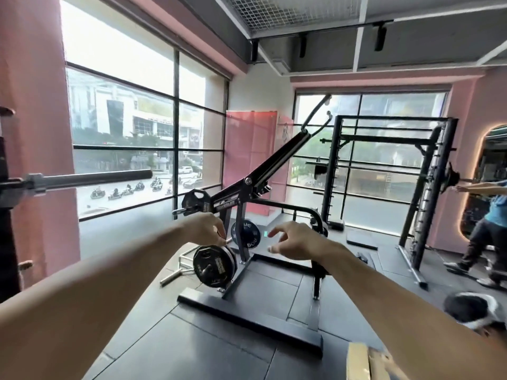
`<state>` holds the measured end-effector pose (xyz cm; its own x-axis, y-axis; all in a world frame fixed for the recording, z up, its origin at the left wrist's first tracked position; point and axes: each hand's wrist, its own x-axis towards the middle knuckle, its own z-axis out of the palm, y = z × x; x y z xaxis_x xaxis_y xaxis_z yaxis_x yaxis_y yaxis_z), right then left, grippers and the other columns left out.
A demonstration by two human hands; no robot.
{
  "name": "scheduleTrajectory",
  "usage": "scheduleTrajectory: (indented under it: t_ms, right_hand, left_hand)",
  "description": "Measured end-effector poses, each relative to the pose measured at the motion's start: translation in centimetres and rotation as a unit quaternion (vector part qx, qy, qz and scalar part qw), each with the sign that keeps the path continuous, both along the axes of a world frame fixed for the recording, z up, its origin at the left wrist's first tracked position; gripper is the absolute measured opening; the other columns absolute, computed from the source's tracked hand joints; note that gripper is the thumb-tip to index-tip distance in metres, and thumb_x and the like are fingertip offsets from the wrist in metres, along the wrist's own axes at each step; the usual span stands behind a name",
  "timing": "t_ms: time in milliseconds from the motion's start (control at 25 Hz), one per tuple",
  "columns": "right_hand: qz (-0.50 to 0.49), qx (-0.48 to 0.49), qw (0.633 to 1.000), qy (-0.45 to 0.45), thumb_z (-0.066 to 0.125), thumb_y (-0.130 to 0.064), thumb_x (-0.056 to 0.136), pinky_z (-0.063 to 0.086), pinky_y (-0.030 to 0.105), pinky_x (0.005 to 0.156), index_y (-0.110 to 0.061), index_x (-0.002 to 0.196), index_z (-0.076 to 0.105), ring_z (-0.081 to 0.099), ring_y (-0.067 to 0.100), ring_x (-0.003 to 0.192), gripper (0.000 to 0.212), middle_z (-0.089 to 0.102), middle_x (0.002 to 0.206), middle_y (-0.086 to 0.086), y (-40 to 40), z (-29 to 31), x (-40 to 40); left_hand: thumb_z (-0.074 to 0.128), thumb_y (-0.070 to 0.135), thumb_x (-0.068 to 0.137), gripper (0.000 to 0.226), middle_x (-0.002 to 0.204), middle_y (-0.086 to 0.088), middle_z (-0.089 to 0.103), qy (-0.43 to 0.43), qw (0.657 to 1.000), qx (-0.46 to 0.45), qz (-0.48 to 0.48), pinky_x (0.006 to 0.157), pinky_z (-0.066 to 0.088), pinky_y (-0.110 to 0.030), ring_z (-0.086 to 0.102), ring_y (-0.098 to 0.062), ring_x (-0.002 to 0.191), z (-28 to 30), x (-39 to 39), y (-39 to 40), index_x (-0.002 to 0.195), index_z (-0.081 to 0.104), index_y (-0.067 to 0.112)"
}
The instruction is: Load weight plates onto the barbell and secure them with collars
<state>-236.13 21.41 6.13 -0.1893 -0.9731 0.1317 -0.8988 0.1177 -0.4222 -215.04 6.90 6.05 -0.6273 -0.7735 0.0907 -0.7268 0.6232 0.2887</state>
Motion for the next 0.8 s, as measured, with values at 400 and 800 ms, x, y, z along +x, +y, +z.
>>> scheduleTrajectory:
  t_ms: [400, 800]
  right_hand:
    - [0.077, -0.013, 0.997, -0.004, 0.071, -0.036, 0.085, 0.05, 0.027, 0.084, -0.029, 0.121, 0.066, 0.064, 0.019, 0.099, 0.037, 0.069, 0.108, -0.002, -27.0, -0.2, -11.7]
    - [0.214, -0.024, 0.976, -0.011, 0.072, -0.037, 0.085, 0.042, 0.018, 0.07, -0.03, 0.116, 0.069, 0.063, 0.013, 0.095, 0.032, 0.066, 0.097, -0.009, -54.0, 1.4, -19.9]
  left_hand:
    - [0.074, 0.039, 0.088, 0.027, 0.101, 0.006, 0.066, -0.007, 0.998, -0.012, 0.055, 0.077, 0.045, -0.024, 0.06, -0.012, 0.091, 0.0, -11.3, -21.7, 0.113, 0.072, 0.029]
    - [0.072, 0.036, 0.09, 0.029, 0.111, -0.001, 0.072, 0.008, 0.975, -0.016, 0.222, 0.075, 0.047, -0.022, 0.066, -0.018, 0.097, 2.2, -16.4, -40.2, 0.117, 0.072, 0.025]
